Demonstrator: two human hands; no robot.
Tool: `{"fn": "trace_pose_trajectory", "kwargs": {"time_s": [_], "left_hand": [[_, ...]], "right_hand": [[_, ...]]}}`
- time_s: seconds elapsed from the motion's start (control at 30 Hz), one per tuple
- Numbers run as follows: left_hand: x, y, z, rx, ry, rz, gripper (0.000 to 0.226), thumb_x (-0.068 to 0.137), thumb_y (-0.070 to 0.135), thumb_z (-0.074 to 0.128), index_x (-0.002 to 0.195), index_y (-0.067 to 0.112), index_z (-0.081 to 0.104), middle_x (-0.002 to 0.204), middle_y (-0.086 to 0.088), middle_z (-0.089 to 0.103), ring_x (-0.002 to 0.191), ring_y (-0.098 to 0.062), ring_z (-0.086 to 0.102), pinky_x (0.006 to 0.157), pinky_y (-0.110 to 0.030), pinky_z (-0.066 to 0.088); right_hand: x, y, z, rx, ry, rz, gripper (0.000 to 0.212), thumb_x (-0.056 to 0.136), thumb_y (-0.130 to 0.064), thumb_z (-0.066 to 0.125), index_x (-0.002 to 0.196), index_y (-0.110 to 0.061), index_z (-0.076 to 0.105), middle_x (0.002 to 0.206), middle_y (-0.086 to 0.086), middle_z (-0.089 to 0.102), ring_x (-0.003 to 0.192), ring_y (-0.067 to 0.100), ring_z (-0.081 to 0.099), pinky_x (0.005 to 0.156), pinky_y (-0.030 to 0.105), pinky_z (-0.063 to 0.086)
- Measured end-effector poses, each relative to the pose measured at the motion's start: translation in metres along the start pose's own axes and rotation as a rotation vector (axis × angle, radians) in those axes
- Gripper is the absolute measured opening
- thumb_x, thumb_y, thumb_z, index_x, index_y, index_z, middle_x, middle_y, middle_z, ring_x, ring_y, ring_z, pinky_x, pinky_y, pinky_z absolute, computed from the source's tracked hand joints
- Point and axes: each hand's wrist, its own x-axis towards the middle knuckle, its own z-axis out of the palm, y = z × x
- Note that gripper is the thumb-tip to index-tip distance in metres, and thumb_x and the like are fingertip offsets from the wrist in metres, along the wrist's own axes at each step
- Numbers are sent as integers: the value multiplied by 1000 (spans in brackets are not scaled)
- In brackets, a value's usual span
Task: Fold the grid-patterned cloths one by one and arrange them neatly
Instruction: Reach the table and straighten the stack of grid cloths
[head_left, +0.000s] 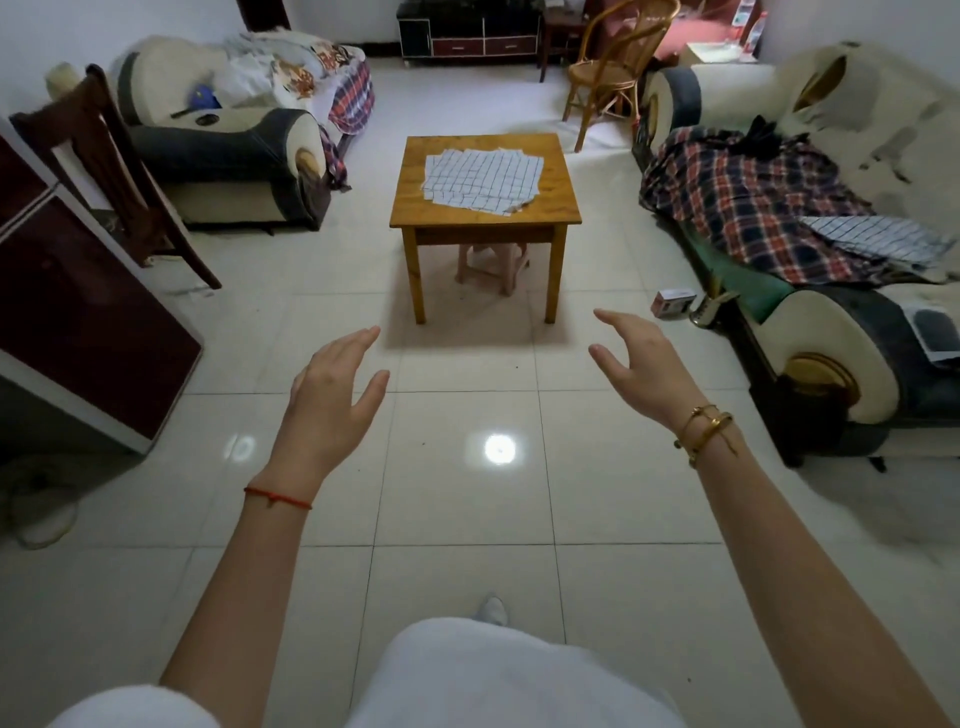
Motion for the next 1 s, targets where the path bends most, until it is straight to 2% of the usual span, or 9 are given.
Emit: {"fn": "trace_pose_trajectory", "kwargs": {"time_s": [0.47,0.83,1.0], "left_hand": [[207,-26,55,-4,-48,-4,50,98,32,48,146,22,36,147,2,43,137,-15,36,112,-45,34],[432,-52,106,48,3,-126,51,97,35,48,145,26,35,147,3,43,137,-15,36,111,-46,36],[509,-64,119,35,24,-164,50,97,33,49,144,23,38,145,1,45,135,-17,38,111,-47,36]], "right_hand": [[193,54,36,37,-33,58,48,95,-29,50,140,-16,40,140,3,47,132,18,38,108,32,30],[434,117,36,42,-53,-6,48,95,-29,52,140,-15,41,139,3,48,129,17,40,100,21,25],[529,132,40,48,-73,-47,47,95,-26,53,139,-14,43,138,4,49,127,18,42,100,19,25]]}}
